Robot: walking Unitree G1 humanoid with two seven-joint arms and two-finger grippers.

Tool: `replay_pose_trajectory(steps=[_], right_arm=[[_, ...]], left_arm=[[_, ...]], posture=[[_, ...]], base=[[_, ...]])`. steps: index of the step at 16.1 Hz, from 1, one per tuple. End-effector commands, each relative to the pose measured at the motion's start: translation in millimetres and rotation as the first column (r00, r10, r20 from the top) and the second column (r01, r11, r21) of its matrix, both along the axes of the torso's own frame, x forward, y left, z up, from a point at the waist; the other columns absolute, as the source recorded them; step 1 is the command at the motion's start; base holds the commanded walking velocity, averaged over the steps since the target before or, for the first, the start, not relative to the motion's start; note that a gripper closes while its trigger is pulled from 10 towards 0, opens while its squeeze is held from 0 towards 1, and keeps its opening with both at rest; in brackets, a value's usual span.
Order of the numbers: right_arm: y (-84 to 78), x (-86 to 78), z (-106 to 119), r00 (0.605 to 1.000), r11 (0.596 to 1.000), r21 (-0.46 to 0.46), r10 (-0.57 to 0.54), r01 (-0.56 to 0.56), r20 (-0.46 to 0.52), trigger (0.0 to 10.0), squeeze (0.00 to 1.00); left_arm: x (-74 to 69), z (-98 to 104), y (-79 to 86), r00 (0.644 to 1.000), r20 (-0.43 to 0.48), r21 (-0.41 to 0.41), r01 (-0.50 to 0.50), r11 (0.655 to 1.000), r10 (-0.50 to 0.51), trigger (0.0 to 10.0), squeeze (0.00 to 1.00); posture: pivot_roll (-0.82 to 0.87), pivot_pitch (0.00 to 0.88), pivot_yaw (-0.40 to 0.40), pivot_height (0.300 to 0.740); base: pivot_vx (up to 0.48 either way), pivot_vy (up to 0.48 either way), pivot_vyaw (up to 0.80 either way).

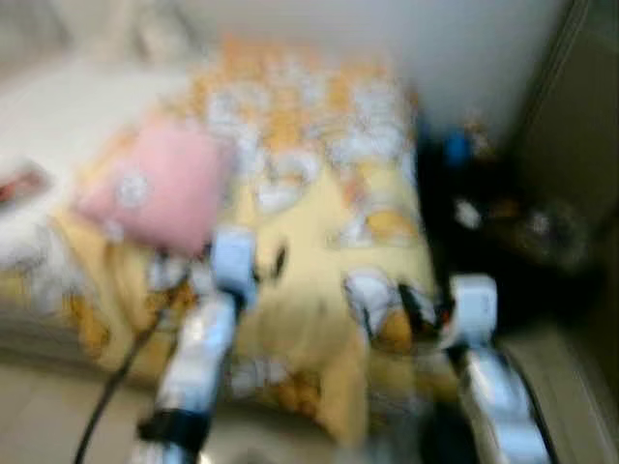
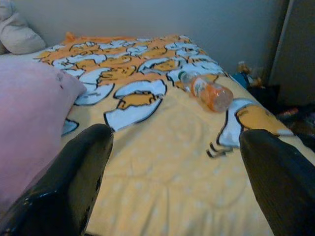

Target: Clean up the room

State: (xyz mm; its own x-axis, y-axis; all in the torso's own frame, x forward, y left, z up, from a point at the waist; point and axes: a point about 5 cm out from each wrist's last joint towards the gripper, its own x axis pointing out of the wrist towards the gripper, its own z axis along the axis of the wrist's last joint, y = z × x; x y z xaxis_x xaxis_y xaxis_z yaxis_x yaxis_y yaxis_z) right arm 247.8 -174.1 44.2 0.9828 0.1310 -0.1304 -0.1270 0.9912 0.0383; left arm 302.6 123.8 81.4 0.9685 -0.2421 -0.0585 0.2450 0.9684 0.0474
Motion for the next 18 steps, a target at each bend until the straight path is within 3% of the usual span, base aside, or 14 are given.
replay_pose_trajectory(steps=[1, 4, 9, 13, 14, 16, 18], right_arm=[[7.3, 5.7, 5, 1.0, 1.0, 0.013, 0.012, -0.012, 0.028, 10.0, 0.0], [7.5, 5.6, 5, 0.999, 1.0, 0.013, 0.011, -0.011, 0.031, 10.0, 0.0], [8.5, 9.1, 8, 0.999, 1.0, 0.011, 0.012, -0.013, 0.038, 10.0, 0.0], [12.1, 38.8, 41, 0.991, 1.0, 0.022, 0.0, -0.003, 0.131, 10.0, 0.0], [14.6, 54.1, 48, 0.99, 1.0, 0.025, 0.002, -0.005, 0.14, 10.0, 0.0], [10.2, 81.5, 65, 0.986, 0.999, -0.011, -0.033, 0.035, 0.165, 10.0, 0.0], [4.6, 96.2, 75, 0.983, 0.998, -0.015, -0.064, 0.068, 0.169, 10.0, 0.0]], left_arm=[[3.7, 4, 8.4, 1.0, 0.012, 0.014, -0.02, 1.0, 0.019, 10.0, 0.0], [5.1, 7, 4.1, 1.0, 0.02, -0.016, -0.019, 1.0, 0.019, 10.0, 0.0], [11.1, 13, 6.5, 0.999, 0.048, 0.005, -0.023, 1.0, 0.022, 10.0, 0.0], [18.8, 21, 11.0, 0.998, 0.053, 0.017, -0.024, 1.0, 0.023, 10.0, 0.0], [19.0, 23, 9.9, 0.998, 0.054, 0.045, 0.009, 0.999, -0.011, 10.0, 0.0], [10.8, 30, 12.9, 0.994, 0.074, 0.071, 0.076, 0.995, -0.082, 10.0, 0.0], [2.2, 34, 14.0, 0.985, 0.082, 0.109, 0.142, 0.984, -0.151, 10.0, 0.0]], posture=[[0.0, 0.0, 0.036, 0.74], [0.0, 0.0, 0.041, 0.74], [0.0, 0.0, 0.038, 0.74], [0.02, 0.0, 0.034, 0.74], [0.04, 0.0, 0.034, 0.74], [0.11, 0.0, 0.031, 0.74], [0.15, 0.0, 0.035, 0.74]], base=[[0.45, 0.0, 0.0], [0.399, 0.125, 0.0], [0.34, 0.332, 0.0], [0.39, 0.277, 0.0], [0.0, 0.0, 0.0], [0.0, 0.0, 0.0], [0.0, 0.0, 0.0]])
